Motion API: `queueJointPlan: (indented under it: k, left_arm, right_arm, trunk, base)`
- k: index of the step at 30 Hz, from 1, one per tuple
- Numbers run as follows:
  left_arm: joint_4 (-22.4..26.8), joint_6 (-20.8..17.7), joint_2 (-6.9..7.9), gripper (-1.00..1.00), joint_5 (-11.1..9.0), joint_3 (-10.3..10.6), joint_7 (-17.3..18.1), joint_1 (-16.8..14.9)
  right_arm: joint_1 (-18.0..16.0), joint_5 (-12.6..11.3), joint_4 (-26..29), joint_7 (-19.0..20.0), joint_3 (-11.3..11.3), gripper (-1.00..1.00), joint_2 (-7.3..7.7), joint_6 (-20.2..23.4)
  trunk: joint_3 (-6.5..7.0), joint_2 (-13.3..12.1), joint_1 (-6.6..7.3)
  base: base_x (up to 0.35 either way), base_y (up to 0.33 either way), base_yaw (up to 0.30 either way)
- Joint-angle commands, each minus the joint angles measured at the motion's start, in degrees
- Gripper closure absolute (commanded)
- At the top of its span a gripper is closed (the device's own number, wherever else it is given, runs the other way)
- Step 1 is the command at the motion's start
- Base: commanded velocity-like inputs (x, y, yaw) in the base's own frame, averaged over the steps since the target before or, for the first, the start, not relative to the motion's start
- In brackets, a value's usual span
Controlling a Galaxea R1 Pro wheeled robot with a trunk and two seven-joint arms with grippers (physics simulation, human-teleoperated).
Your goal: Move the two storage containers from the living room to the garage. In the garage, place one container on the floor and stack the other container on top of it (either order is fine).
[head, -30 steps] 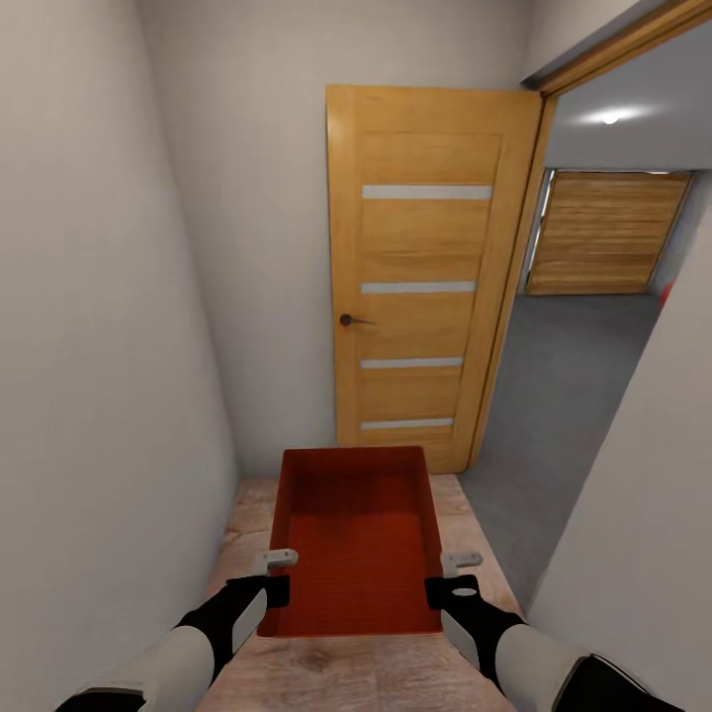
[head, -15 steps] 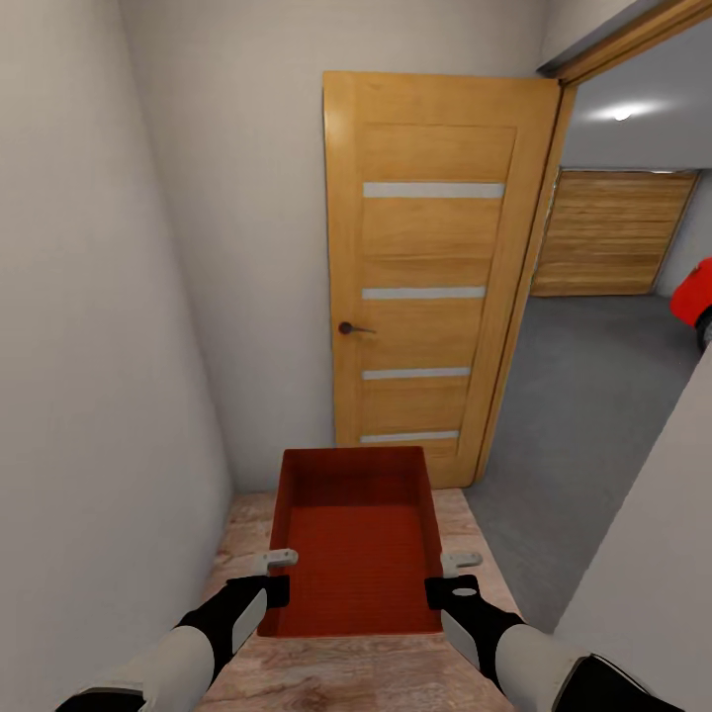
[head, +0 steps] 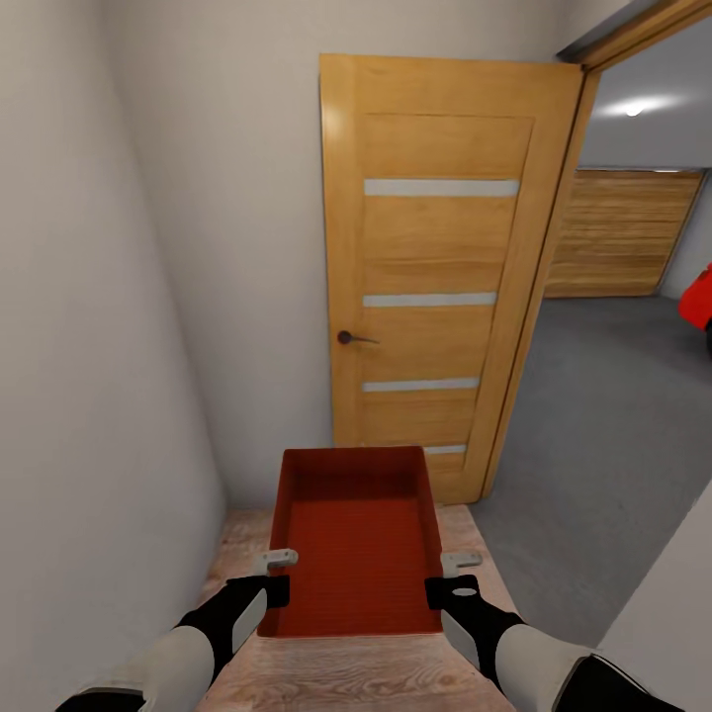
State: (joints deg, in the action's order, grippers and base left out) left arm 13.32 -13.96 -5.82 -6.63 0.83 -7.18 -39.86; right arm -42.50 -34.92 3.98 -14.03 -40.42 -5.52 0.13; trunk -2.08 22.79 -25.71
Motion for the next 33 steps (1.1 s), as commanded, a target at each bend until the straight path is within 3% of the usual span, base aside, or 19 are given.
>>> queueJointPlan:
  k: [1,9,33]
  left_arm:
    - [0.3,-0.37,0.17,1.0,0.12,-0.04,-0.64,-0.05]
    - [0.39,-0.36,0.14,1.0,0.2,0.08,-0.64,-0.05]
    - [0.48,-0.28,0.11,1.0,0.38,0.21,-0.66,-0.05]
  right_arm:
    - [-0.04,-0.94,-0.2,-0.38,-0.05,1.0,0.07,-0.02]
    - [-0.04,-0.94,-0.2,-0.38,-0.04,1.0,0.07,-0.03]
    - [-0.04,-0.94,-0.2,-0.38,-0.05,1.0,0.12,-0.03]
  trunk:
    - [-0.13,0.13,-0.07]
    - [-0.13,0.13,-0.07]
    - [-0.13,0.13,-0.07]
  base:
    - [0.323,0.0,0.0]
    - [0.248,0.0,0.0]
    - [0.006,0.0,0.0]
